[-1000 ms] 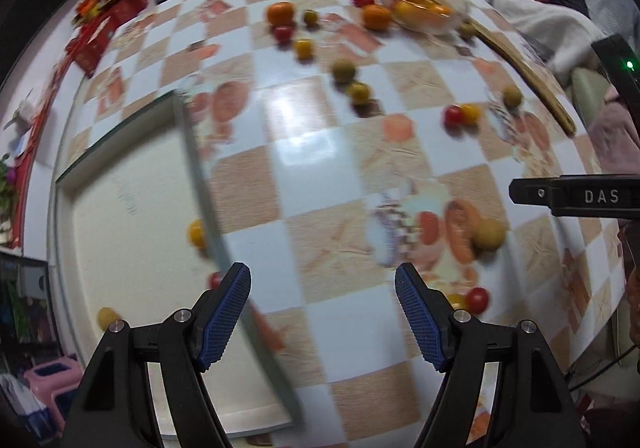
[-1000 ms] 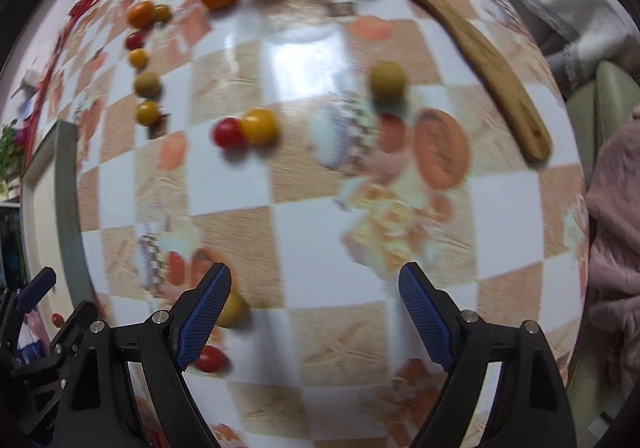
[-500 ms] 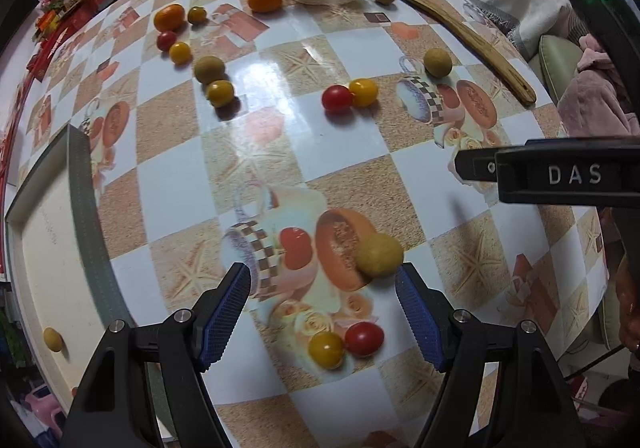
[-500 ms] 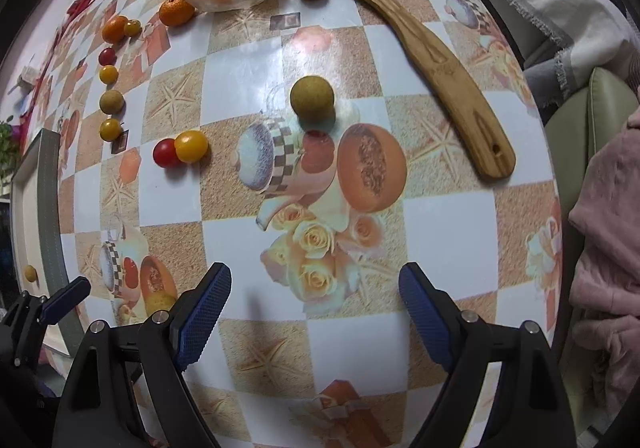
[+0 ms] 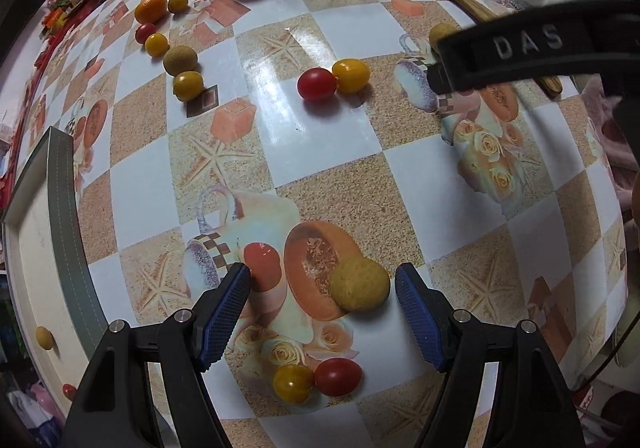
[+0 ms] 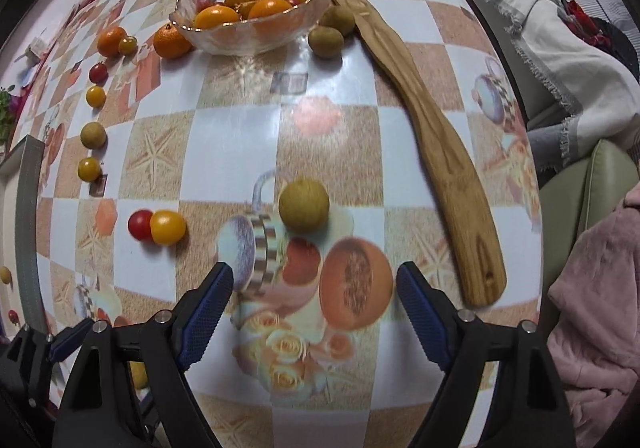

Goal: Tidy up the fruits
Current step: 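Grasp a brown round fruit with each tool from the table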

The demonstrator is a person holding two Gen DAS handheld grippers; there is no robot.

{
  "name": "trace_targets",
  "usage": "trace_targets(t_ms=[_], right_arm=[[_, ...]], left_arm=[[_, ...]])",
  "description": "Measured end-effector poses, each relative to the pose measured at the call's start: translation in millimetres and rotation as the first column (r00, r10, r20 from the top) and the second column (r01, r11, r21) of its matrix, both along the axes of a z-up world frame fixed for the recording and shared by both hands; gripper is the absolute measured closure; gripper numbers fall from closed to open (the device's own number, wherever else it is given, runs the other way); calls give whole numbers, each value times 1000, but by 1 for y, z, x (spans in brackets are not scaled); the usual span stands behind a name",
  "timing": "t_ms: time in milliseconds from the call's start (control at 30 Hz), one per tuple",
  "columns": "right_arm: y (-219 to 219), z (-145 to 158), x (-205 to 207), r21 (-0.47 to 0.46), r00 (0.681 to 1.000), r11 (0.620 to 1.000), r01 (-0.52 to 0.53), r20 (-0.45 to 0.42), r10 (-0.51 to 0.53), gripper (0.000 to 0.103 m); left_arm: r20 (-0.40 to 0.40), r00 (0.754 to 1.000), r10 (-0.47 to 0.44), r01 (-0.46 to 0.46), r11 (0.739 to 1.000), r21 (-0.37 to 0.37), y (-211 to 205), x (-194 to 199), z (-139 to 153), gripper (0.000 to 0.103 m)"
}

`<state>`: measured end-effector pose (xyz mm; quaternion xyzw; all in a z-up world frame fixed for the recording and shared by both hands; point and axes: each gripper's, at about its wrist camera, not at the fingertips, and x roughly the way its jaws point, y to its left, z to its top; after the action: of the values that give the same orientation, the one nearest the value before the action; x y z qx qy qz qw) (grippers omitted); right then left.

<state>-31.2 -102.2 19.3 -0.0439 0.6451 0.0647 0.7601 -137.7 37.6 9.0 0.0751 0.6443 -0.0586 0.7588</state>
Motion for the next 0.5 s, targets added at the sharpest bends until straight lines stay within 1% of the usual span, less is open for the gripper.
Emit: trace_targets(t_ms=[33, 133, 200, 267, 300, 367, 400, 433, 467, 500], right_arm=[[0, -1, 3, 1, 1000, 1000, -1, 1, 1, 25], [0, -4, 12, -2, 1000, 1000, -5, 2, 5, 31], [5, -7, 23, -3, 1000, 1000, -5, 2, 5, 34], [5, -8, 28, -8, 1000, 1000, -6, 13, 6, 35], [1, -8, 25, -9, 1000, 1000, -7, 17, 7, 36], [9, -6, 33, -14, 999, 1000, -13, 29, 14, 42], [11, -5, 37, -14, 999, 1000, -16, 36, 16, 52], [13, -4, 39, -8, 999, 1000, -18, 40, 18, 67], [14, -3, 44, 1, 999, 1000, -20, 41, 20, 74], [14, -1, 48, 12, 999, 1000, -18, 38, 18, 75]], left_arm=[[1, 1000, 6, -6, 1000, 0, -2, 5, -1, 27], [6, 1000, 12, -12, 1000, 6, -8, 7, -5, 28], [6, 1000, 12, -12, 1000, -7, -11, 8, -5, 37], [7, 1000, 6, -6, 1000, -4, -15, 10, -4, 40], [9, 1000, 3, -3, 1000, -6, -17, 10, -4, 44], [3, 1000, 3, -3, 1000, -27, -21, 11, -4, 51], [2, 1000, 2, -2, 1000, -29, -22, 11, -3, 54], [3, 1000, -2, 2, 999, -34, -24, 11, -3, 57], [5, 1000, -5, 5, 999, -35, -25, 12, -3, 66], [5, 1000, -10, 10, 999, -39, -26, 13, -2, 73]])
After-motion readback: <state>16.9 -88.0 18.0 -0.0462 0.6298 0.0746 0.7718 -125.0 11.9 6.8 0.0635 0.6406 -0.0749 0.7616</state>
